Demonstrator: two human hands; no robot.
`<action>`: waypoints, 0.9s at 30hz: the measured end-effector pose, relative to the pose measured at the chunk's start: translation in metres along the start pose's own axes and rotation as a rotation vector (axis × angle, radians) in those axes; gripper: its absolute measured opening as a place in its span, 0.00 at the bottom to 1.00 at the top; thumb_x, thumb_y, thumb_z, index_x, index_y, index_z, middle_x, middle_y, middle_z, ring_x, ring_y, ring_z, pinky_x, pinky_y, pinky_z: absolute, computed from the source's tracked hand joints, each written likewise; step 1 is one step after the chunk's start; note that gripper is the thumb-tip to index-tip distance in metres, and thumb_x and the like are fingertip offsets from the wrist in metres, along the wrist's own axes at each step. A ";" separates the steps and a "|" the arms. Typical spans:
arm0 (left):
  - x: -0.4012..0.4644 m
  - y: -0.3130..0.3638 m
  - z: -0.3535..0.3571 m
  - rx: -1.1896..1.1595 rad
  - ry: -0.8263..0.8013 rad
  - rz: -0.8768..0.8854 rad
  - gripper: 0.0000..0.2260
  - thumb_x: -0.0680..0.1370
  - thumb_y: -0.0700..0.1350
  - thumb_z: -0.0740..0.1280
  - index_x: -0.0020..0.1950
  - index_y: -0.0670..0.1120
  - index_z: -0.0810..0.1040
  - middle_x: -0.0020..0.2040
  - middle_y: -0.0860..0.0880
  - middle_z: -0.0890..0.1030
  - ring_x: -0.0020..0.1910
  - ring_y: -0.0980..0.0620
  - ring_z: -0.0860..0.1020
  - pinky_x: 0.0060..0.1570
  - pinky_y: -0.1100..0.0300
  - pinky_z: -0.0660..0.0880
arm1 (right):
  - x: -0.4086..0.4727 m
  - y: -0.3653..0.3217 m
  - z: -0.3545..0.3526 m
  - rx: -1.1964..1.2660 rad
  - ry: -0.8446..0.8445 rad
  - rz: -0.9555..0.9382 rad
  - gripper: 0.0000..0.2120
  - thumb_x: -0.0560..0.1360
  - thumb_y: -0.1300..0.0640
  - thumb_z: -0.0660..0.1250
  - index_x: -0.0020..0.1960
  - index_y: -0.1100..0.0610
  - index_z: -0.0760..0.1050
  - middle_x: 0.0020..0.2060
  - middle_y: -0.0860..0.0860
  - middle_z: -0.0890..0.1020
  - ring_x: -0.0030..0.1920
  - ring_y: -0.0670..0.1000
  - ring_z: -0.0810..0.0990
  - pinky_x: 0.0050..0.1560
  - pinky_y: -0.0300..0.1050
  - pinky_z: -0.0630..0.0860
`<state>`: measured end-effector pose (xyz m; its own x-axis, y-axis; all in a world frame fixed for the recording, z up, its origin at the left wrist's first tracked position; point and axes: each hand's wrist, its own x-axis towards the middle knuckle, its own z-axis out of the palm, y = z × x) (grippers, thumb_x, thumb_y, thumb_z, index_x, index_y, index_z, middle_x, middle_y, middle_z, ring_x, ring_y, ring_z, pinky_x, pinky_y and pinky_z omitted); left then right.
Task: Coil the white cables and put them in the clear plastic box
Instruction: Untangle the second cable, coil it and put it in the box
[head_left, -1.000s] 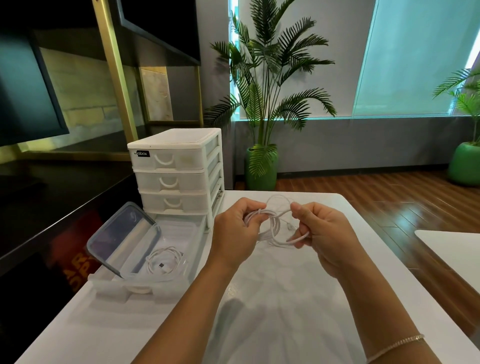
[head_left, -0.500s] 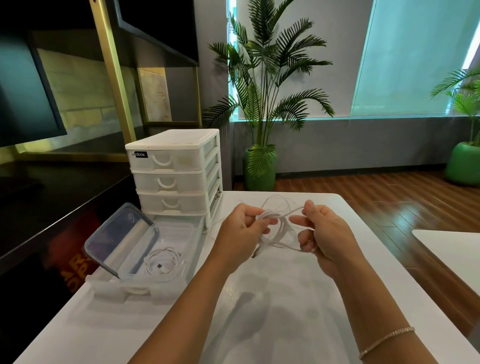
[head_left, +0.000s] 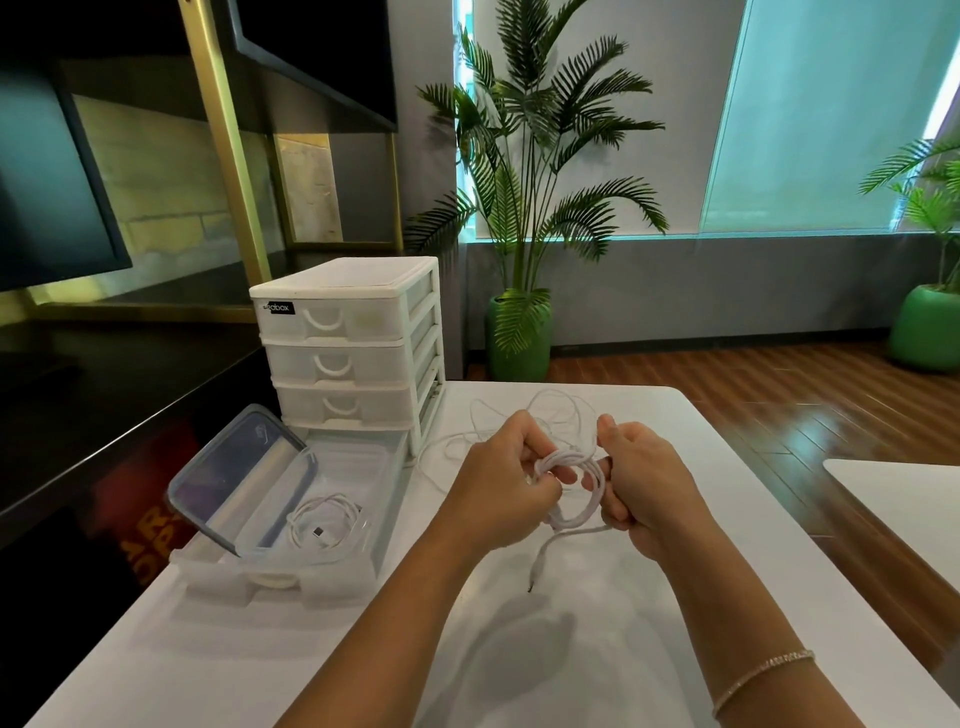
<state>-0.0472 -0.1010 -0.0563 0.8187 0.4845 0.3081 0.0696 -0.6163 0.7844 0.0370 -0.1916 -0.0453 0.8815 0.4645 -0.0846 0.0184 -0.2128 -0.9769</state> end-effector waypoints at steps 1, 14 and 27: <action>0.000 0.000 0.001 0.039 0.006 0.010 0.15 0.74 0.39 0.67 0.40 0.55 0.65 0.48 0.52 0.81 0.47 0.55 0.78 0.38 0.74 0.72 | 0.000 0.000 0.001 -0.023 -0.007 0.001 0.14 0.80 0.48 0.53 0.49 0.57 0.71 0.33 0.54 0.77 0.25 0.47 0.70 0.25 0.38 0.68; -0.004 -0.006 0.006 0.179 0.050 0.396 0.18 0.70 0.41 0.72 0.59 0.50 0.79 0.51 0.53 0.80 0.42 0.62 0.72 0.45 0.78 0.67 | 0.000 0.000 -0.005 -0.046 -0.092 0.047 0.16 0.79 0.51 0.59 0.41 0.60 0.78 0.30 0.56 0.78 0.26 0.51 0.72 0.26 0.42 0.70; 0.001 -0.011 0.000 0.251 0.195 0.410 0.08 0.74 0.43 0.69 0.52 0.44 0.82 0.44 0.47 0.82 0.33 0.62 0.70 0.36 0.77 0.63 | 0.000 -0.002 -0.010 0.026 -0.236 -0.022 0.12 0.78 0.51 0.60 0.47 0.59 0.74 0.25 0.51 0.79 0.19 0.45 0.66 0.25 0.39 0.67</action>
<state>-0.0475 -0.0940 -0.0648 0.6875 0.2643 0.6764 -0.0801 -0.8982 0.4323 0.0420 -0.2000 -0.0409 0.7466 0.6571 -0.1038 0.0214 -0.1797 -0.9835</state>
